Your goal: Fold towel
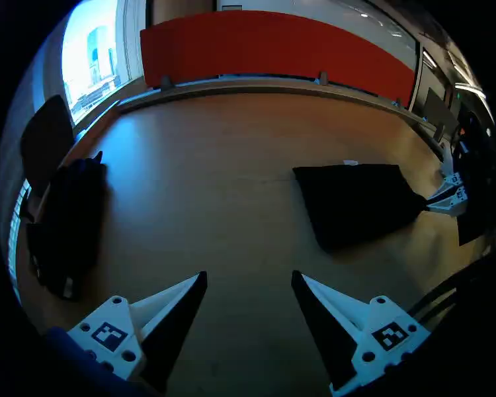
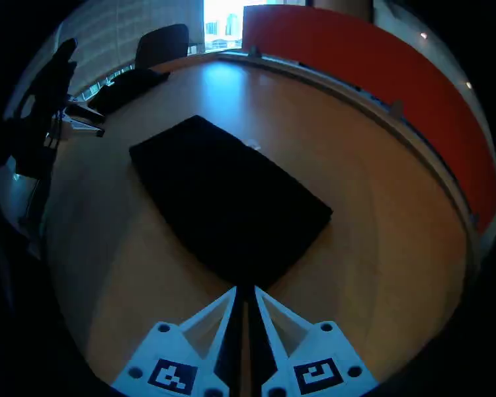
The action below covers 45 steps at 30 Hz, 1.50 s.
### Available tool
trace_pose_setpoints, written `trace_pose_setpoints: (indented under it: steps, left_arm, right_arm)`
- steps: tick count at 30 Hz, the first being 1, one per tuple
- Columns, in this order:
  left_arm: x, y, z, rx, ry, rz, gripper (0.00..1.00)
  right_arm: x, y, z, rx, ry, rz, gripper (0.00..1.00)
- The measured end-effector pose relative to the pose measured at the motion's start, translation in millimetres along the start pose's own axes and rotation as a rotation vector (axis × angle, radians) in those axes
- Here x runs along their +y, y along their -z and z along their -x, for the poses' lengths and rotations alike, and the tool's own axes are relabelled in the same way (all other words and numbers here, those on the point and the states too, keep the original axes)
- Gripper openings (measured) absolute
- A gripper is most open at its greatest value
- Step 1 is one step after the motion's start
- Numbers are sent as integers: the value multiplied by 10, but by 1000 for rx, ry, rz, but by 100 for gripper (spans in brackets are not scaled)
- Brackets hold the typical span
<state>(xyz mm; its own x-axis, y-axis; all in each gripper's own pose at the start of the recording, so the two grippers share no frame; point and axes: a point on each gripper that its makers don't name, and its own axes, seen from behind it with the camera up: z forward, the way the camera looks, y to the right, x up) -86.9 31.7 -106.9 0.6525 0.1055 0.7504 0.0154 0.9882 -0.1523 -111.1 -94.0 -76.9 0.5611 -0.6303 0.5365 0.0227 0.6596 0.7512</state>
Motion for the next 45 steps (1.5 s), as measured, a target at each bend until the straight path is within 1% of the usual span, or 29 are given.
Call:
trace_pose_setpoints:
  steps: [5,9,14,18,24,30,33,38,45]
  left_arm:
    - [-7,14,5,1,3,-1,94]
    - [-14,29,-2,6,12,1,94]
    - [-31,42,-9,11,13,-1,94]
    - [-24,54,-18,15,18,0,94]
    - [-8,69,-25,20,37,7,94]
    - [-20,80,-47,29,26,0,94]
    - [-30,85,-41,29,28,-1,94]
    - [-40,95,-30,29,32,2,94]
    - [-60,109,-20,29,21,2,94]
  right_arm:
    - [17,50,-145,21,-3,7,6]
    - [35,110,-311,47,14,14,5]
    - [32,196,-585,90,45,19,5]
    - [-11,250,-812,126,74,14,5]
    - [-103,294,-1134,176,118,5,5]
    - [-190,306,-1371,208,149,-8,5]
    - [-223,301,-1455,219,163,-11,5]
    - [-250,278,-1509,220,178,-15,5]
    - [-317,240,-1591,220,195,-31,5]
